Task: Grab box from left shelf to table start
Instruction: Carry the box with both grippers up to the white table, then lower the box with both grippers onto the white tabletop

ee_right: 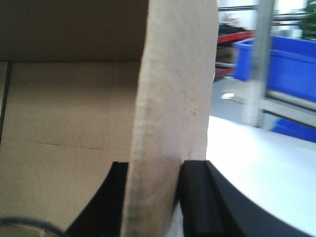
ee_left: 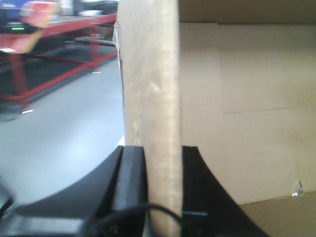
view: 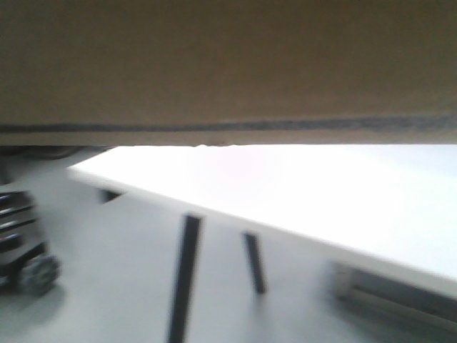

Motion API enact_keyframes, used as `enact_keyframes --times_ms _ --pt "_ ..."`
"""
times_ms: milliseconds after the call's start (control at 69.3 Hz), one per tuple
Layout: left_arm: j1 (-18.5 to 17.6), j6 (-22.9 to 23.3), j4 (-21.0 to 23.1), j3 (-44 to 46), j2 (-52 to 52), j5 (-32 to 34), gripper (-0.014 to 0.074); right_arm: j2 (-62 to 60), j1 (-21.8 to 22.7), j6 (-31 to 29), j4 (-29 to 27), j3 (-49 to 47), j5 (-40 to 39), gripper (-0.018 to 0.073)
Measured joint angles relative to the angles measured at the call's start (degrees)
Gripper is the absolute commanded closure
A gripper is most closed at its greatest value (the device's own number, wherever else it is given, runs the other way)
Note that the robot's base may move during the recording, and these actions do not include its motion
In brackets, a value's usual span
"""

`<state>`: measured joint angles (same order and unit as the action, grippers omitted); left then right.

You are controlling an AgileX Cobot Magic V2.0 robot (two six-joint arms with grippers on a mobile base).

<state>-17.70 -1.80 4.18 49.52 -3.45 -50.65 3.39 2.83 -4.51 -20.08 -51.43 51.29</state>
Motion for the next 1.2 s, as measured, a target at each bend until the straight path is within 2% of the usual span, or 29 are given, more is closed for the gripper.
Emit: enact_keyframes --times_ms 808,1198 --pt "0.0 0.0 0.1 -0.2 0.0 0.2 0.0688 0.0 -0.2 0.0 0.1 0.0 0.0 0.0501" --pt "0.0 0.1 1.3 -6.9 0.0 2.9 0.0688 0.0 -0.2 -0.3 1.3 0.0 -0.4 0.0501"
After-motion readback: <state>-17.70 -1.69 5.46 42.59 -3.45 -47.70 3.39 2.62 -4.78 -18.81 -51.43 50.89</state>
